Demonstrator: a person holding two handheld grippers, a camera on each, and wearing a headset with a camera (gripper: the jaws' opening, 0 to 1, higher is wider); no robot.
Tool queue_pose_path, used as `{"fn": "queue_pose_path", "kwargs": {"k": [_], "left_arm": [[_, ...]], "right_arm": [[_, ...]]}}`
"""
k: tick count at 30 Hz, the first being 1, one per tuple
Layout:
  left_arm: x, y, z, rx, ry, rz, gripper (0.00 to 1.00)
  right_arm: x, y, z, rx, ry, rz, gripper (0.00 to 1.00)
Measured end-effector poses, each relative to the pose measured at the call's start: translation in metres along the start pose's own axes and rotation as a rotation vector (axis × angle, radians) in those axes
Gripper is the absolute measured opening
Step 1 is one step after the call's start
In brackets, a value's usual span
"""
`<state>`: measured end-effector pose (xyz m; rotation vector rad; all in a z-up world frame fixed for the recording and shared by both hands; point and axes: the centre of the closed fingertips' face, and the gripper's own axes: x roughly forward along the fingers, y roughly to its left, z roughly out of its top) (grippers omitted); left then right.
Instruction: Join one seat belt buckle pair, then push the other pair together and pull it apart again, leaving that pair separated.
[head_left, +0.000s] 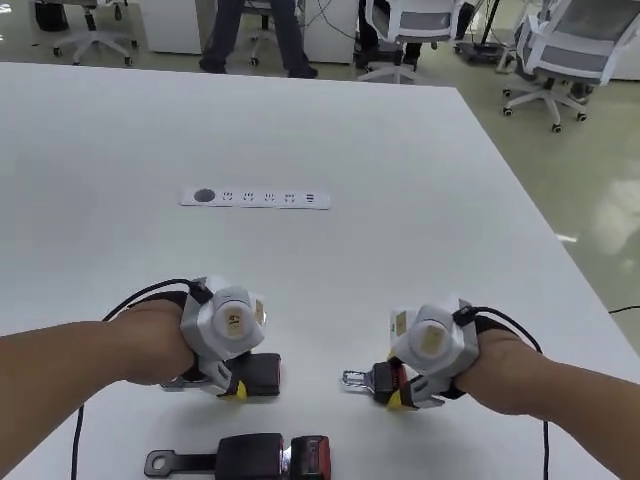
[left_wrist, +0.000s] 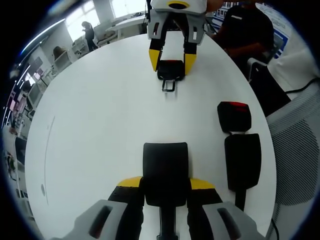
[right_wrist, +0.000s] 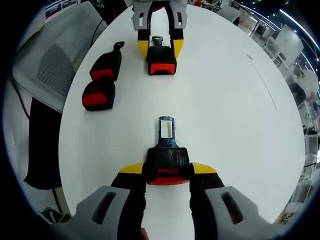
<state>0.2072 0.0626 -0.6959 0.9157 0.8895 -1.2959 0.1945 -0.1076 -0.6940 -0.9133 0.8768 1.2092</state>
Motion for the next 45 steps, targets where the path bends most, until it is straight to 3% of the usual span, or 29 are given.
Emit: {"fn": "queue_pose_path", "kwargs": {"k": [6, 17, 31, 45], "left_arm": [[-0.001, -0.001, 0.001, -0.003, -0.008, 0.005, 0.33], [0.000, -0.001, 0.001, 0.003, -0.002, 0.002, 0.33], [0.000, -0.001, 0.001, -0.005, 0.004, 0.005, 0.33], [0.000, -0.001, 0.002, -0.016, 0.005, 0.004, 0.33]], "right_arm": [[0.012, 0.002, 0.028, -0.014, -0.029, 0.005, 0.31], [0.028, 0.000, 0.063, -0.046, -0.044, 0.008, 0.31], [0.032, -0.002, 0.076, -0.039, -0.001, 0.000, 0.31], [0.029, -0.002, 0.078, -0.080, -0.025, -0.031, 0.31]]}}
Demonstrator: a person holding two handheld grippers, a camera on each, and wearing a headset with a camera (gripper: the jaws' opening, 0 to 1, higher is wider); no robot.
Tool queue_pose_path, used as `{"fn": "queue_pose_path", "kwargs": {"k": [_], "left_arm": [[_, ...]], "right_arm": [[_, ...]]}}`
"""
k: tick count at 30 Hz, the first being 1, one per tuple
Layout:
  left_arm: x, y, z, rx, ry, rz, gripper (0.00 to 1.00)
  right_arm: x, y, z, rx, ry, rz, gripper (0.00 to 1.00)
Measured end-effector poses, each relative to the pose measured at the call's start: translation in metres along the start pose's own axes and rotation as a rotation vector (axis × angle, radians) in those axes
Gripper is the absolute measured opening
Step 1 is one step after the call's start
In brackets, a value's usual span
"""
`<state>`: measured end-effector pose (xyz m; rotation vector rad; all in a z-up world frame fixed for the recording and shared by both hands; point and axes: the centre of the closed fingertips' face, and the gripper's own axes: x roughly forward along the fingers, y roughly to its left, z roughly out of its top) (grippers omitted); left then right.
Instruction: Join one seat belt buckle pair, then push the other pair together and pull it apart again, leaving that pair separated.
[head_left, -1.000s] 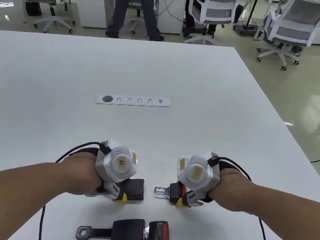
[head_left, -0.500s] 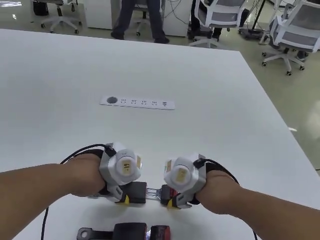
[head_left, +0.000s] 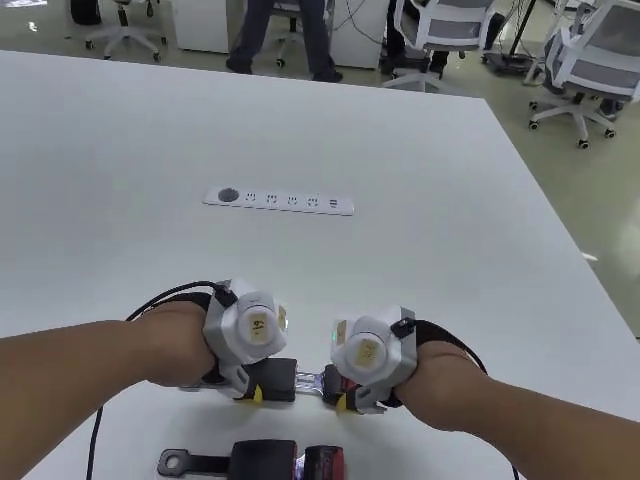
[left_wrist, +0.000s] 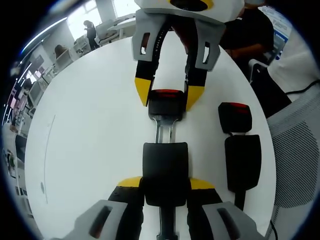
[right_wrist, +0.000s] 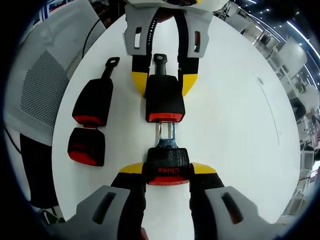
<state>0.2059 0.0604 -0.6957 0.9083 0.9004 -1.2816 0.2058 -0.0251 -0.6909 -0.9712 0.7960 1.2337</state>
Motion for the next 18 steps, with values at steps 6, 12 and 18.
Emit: {"fn": "queue_pose_path", "kwargs": {"k": [6, 12, 18], "left_arm": [[-0.001, 0.000, 0.001, -0.010, -0.008, 0.007, 0.33], [-0.001, -0.001, 0.004, -0.004, -0.004, 0.001, 0.33], [-0.001, 0.000, 0.002, -0.002, -0.011, 0.003, 0.32]], "right_arm": [[0.001, 0.002, 0.005, 0.007, -0.031, 0.009, 0.31], [0.004, 0.004, 0.012, 0.024, -0.058, 0.020, 0.31], [0.006, 0.004, 0.009, 0.022, -0.059, 0.031, 0.31]]}}
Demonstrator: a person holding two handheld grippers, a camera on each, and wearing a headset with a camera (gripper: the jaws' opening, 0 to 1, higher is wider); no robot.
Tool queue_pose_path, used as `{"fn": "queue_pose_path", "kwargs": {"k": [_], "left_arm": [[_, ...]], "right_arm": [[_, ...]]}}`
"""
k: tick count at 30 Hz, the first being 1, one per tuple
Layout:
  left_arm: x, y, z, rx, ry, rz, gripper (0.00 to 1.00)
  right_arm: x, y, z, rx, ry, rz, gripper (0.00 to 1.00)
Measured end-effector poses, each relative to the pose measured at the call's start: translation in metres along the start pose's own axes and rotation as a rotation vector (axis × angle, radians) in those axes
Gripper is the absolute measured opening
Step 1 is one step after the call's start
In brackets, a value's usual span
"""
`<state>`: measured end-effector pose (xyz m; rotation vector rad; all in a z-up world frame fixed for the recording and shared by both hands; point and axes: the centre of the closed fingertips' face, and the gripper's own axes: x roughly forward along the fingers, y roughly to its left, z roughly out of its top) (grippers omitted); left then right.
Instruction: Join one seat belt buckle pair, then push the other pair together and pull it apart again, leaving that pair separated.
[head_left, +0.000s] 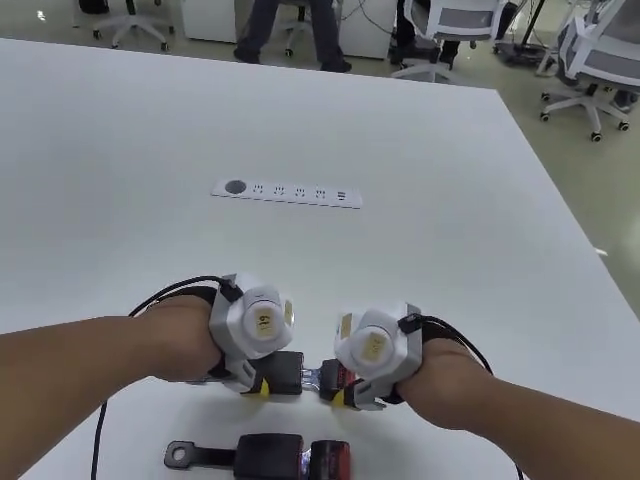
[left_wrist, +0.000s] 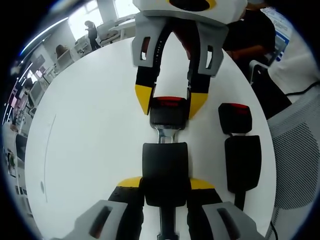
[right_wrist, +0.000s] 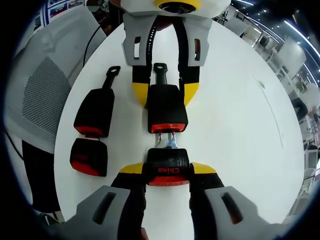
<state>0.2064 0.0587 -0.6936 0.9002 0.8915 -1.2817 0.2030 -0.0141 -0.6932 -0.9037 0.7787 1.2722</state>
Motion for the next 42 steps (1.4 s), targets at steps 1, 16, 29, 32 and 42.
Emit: {"fn": "queue_pose_path", "kwargs": {"k": [1, 16, 29, 32, 42], "left_arm": [[0.000, 0.000, 0.000, 0.000, 0.001, -0.002, 0.32], [0.003, 0.003, -0.002, 0.004, -0.005, -0.025, 0.32], [0.002, 0.002, -0.002, -0.009, -0.027, -0.022, 0.32], [0.002, 0.002, -0.001, -0.006, -0.028, -0.026, 0.32], [0.001, 0.001, 0.000, -0.006, -0.031, -0.033, 0.32]], "right_arm": [[0.000, 0.001, 0.001, -0.001, -0.001, 0.003, 0.31], [0.003, -0.003, 0.008, -0.011, 0.009, 0.017, 0.30], [0.012, -0.004, 0.024, -0.008, 0.017, 0.013, 0.31], [0.011, -0.005, 0.023, -0.008, 0.010, 0.016, 0.31], [0.013, -0.006, 0.022, 0.010, -0.010, 0.010, 0.31]]}}
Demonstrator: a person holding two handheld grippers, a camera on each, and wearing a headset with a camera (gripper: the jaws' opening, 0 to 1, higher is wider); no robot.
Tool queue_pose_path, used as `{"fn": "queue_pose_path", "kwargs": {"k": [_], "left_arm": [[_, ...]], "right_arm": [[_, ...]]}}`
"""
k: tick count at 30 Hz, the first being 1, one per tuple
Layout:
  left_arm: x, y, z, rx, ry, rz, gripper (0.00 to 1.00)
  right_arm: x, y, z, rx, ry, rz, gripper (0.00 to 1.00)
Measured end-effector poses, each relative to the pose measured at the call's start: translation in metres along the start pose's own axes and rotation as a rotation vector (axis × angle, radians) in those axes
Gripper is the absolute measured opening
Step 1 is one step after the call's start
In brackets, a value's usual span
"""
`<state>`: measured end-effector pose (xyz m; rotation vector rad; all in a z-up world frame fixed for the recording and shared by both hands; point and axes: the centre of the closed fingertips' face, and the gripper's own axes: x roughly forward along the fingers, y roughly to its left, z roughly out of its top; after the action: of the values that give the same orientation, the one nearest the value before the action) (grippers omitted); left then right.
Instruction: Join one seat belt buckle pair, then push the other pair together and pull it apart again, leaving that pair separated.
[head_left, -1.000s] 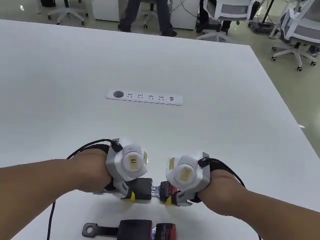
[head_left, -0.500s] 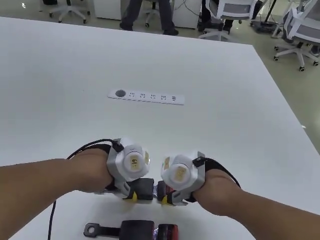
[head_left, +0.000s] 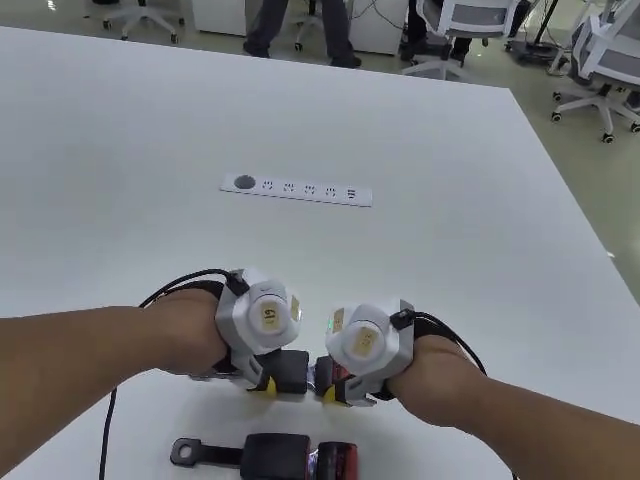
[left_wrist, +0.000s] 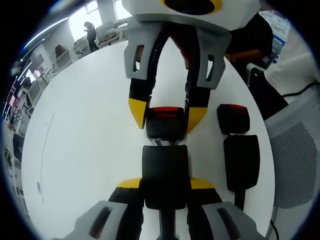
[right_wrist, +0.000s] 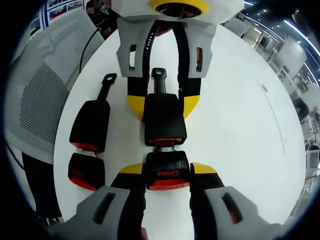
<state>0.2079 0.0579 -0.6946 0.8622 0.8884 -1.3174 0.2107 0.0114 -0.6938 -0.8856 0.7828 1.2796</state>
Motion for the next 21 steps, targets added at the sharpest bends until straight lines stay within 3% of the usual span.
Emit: {"fn": "queue_pose_path", "kwargs": {"k": [10, 16, 21], "left_arm": [[0.001, 0.002, -0.002, -0.005, -0.004, -0.012, 0.32], [0.001, 0.001, -0.002, -0.002, 0.004, -0.010, 0.33], [0.001, 0.002, -0.002, -0.011, -0.008, -0.011, 0.33]], "right_arm": [[-0.007, 0.001, -0.011, 0.002, 0.019, -0.010, 0.32], [-0.014, 0.004, -0.014, -0.011, 0.003, -0.016, 0.32], [-0.022, 0.001, -0.033, 0.006, 0.014, -0.020, 0.32]]}}
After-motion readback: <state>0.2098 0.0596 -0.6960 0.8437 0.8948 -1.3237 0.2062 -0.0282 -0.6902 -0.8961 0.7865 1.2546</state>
